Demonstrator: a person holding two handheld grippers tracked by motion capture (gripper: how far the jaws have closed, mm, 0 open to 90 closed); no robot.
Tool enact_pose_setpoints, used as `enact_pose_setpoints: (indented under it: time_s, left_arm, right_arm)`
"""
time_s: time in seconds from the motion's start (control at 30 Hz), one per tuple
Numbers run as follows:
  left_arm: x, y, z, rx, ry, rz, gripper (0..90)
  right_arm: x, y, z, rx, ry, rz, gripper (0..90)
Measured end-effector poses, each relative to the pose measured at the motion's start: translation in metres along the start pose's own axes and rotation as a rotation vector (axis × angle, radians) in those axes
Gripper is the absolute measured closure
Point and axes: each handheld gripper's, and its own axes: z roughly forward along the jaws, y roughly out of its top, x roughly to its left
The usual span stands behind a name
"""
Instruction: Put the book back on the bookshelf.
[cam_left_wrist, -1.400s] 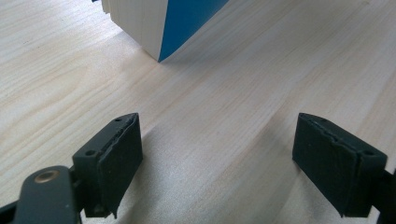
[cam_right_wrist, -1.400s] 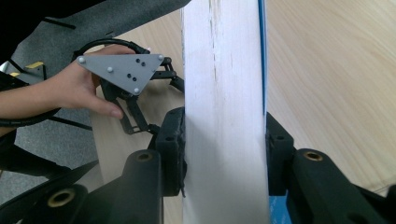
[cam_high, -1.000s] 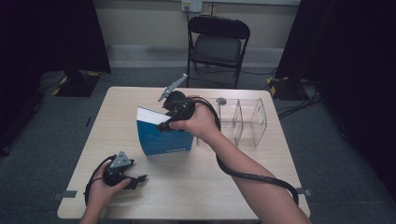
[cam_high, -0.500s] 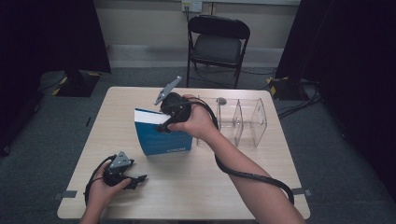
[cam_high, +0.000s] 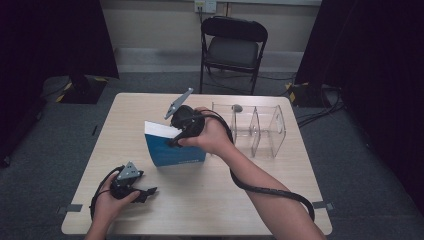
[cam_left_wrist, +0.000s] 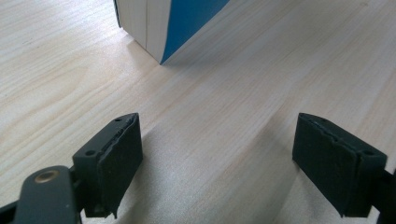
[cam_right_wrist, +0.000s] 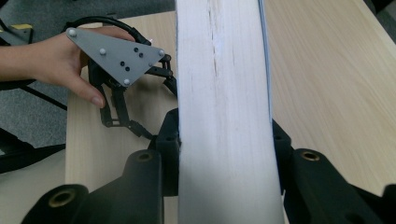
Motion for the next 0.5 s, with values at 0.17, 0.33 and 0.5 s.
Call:
enact_pose_setpoints:
  time_s: [0.17, 0.33, 0.5]
  left_arm:
    - [0.0002, -0.0001, -0.0002, -0.001, 0.000, -0.003, 15.6]
    - [0.0001, -0.0002, 0.0001, -0.002, -0.002, -0.007, 15.7]
    - [-0.0005, -0.0003, 0.0000, 0.002, 0.000, 0.002, 15.7]
  right_arm:
    - [0.0017, 0.0014, -0.0061, 0.012, 0.002, 0.114, 61.2]
    - [0.0059, 0.0004, -0.0089, 0.017, 0.025, 0.179, 61.1]
    - [0.0018, -0.0025, -0.0082, -0.018, 0.001, 0.180, 60.0]
